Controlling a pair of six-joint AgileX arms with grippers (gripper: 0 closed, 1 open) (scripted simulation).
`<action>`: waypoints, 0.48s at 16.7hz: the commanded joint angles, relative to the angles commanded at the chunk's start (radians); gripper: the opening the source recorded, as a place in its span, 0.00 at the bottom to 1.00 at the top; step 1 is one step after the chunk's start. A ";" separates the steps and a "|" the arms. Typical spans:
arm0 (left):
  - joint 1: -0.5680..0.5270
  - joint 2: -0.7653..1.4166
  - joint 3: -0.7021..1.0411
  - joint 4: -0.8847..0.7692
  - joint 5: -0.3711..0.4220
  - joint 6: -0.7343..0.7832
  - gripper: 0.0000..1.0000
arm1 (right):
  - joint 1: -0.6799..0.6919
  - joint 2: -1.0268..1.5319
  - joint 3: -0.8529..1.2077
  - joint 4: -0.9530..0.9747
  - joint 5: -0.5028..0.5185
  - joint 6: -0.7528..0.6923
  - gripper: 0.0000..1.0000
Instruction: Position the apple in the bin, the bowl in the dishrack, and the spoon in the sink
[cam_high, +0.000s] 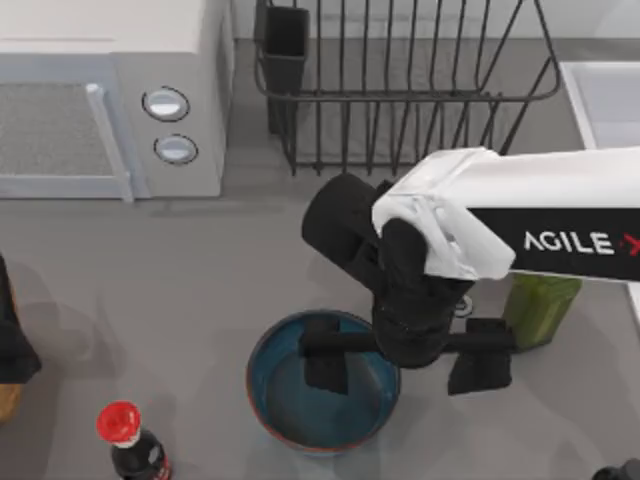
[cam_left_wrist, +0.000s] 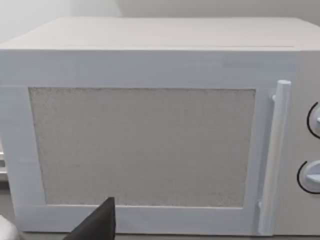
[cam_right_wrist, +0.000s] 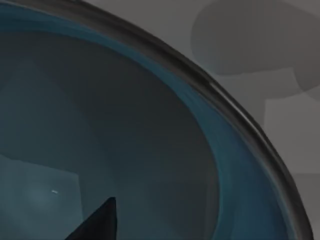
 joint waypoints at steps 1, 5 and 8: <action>0.000 0.000 0.000 0.000 0.000 0.000 1.00 | 0.000 0.000 0.000 0.000 0.000 0.000 0.85; 0.000 0.000 0.000 0.000 0.000 0.000 1.00 | 0.000 0.000 0.000 0.000 0.000 0.000 0.55; 0.000 0.000 0.000 0.000 0.000 0.000 1.00 | 0.000 0.000 0.000 0.000 0.000 0.000 0.32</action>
